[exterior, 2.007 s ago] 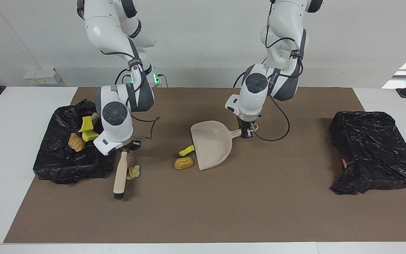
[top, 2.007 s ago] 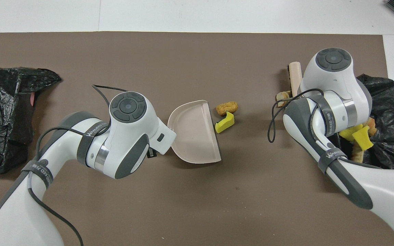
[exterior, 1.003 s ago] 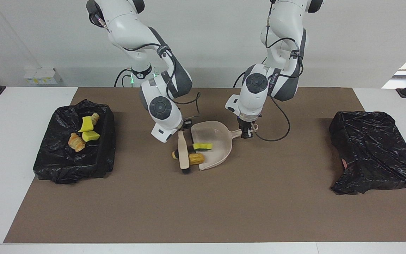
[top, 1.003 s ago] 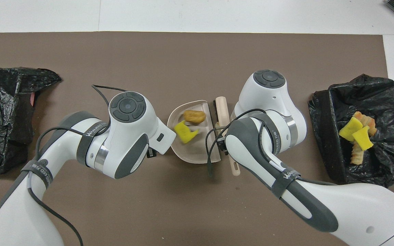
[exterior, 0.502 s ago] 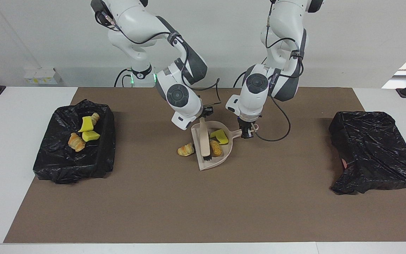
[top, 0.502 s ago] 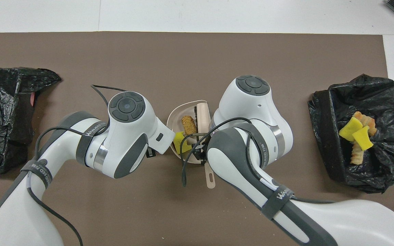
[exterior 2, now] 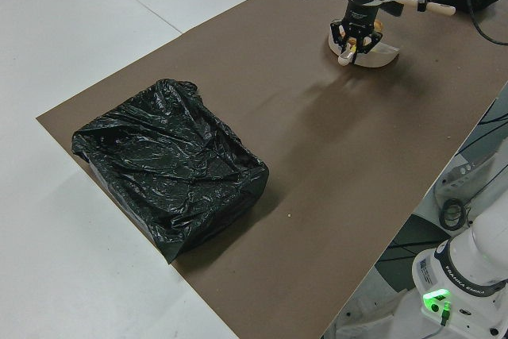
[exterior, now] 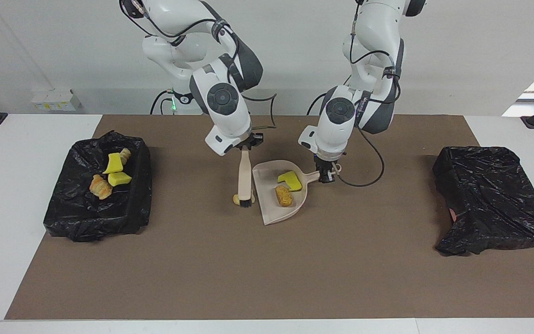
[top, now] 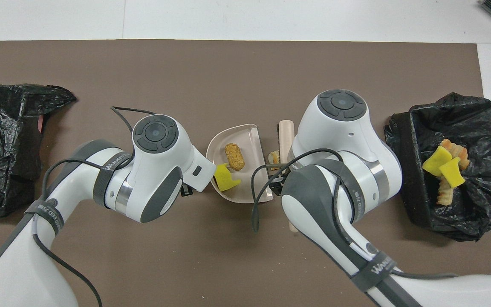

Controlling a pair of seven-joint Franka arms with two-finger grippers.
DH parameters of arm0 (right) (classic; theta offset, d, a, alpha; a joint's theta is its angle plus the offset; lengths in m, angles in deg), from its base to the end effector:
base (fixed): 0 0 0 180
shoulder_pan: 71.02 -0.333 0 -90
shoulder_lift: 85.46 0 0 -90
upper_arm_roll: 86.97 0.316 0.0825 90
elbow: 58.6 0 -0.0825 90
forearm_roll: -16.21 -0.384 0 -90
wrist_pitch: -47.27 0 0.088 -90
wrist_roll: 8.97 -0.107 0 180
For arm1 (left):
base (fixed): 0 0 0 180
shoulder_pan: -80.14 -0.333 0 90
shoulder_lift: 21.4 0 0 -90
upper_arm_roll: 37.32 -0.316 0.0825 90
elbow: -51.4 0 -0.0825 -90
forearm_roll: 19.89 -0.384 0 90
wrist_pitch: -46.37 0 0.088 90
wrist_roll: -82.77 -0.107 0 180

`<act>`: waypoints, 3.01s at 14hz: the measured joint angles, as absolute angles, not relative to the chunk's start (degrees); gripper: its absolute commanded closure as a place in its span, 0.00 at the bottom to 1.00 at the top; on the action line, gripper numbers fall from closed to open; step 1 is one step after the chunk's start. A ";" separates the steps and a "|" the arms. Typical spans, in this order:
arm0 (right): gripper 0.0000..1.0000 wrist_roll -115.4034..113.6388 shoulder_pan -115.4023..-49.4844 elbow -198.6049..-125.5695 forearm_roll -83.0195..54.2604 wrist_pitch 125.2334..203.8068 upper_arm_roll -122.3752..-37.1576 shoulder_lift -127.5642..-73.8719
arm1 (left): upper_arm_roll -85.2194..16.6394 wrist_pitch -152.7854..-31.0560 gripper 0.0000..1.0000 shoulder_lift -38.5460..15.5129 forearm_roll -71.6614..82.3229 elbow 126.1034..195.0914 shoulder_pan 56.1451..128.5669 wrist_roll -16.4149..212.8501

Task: Sweep and dump trash in bin
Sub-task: 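Sweep the remaining bread pieces into the dustpan with the right gripper, then carry the loaded dustpan to the black bag with the left gripper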

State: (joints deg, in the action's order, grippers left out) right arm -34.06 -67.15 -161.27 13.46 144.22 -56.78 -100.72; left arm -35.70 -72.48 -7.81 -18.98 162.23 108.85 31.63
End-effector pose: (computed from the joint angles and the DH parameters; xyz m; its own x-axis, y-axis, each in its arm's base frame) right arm 0.5280 0.2466 0.3982 0.9300 0.0175 -0.3671 0.0104 -0.9997 -0.0213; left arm 0.5135 -0.3006 0.3568 0.1549 -0.9869 -0.0455 -0.9834 -0.1584 0.0880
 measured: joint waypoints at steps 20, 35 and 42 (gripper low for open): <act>1.00 -34.21 -71.69 -161.46 7.60 140.83 -55.99 -99.63 | -35.88 -73.21 1.00 -8.11 -18.98 162.87 108.60 31.63; 1.00 -47.33 -87.57 -181.54 -1.31 159.55 -55.63 -89.11 | -36.31 -64.24 1.00 -11.66 -19.00 156.71 85.57 -0.88; 0.81 -47.68 -88.54 -186.13 -1.36 161.27 -55.72 -89.15 | -36.57 -56.28 1.00 -11.97 -18.79 149.74 70.78 -21.64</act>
